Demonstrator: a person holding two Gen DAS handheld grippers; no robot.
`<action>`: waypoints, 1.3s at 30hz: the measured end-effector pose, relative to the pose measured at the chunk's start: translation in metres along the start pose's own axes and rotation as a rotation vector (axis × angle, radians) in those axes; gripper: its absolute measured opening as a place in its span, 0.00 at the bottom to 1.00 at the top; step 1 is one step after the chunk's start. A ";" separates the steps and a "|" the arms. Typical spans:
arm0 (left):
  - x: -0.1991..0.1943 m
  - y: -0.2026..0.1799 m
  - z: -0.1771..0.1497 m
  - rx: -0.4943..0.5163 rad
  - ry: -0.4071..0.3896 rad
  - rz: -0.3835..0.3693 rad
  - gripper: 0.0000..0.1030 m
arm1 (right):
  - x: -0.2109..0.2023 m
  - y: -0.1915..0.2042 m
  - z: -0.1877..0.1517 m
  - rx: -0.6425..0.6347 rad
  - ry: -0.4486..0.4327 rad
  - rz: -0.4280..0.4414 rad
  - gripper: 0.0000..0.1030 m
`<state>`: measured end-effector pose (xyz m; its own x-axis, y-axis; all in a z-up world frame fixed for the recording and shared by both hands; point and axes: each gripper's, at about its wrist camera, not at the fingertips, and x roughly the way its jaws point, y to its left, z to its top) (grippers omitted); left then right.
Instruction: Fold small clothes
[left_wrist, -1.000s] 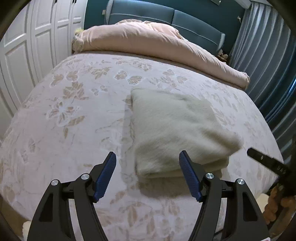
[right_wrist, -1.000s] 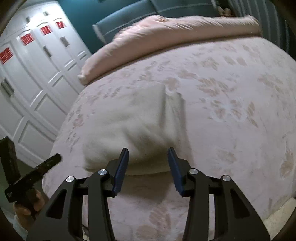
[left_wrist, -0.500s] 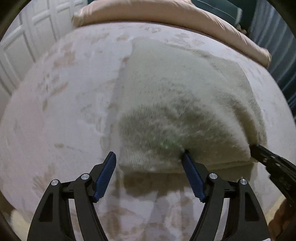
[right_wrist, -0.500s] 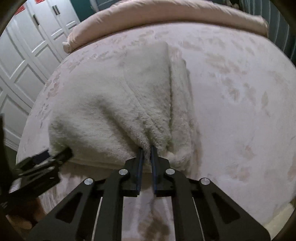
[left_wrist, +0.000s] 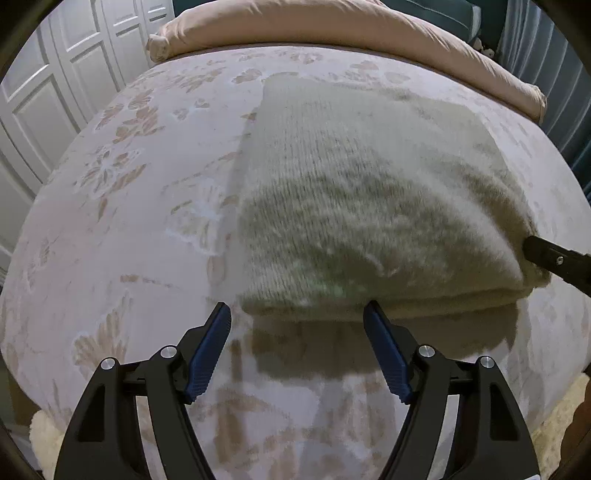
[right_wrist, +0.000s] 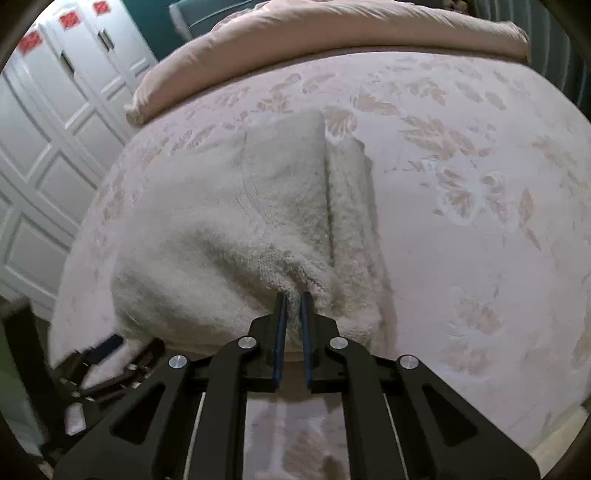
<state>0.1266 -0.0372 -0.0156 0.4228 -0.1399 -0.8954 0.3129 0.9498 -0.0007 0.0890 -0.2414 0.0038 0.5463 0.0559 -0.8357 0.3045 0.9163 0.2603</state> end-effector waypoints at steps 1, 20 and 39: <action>0.001 -0.001 -0.002 -0.001 0.005 0.002 0.71 | 0.005 0.000 -0.002 -0.013 0.014 -0.008 0.05; -0.010 -0.020 -0.072 -0.028 0.000 0.064 0.85 | -0.018 0.011 -0.104 -0.002 -0.070 -0.160 0.78; -0.014 -0.040 -0.105 -0.026 -0.172 0.132 0.90 | 0.002 0.003 -0.131 -0.043 -0.168 -0.217 0.95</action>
<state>0.0185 -0.0440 -0.0497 0.5984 -0.0574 -0.7991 0.2242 0.9696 0.0982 -0.0116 -0.1866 -0.0602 0.5946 -0.2072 -0.7768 0.3973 0.9158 0.0598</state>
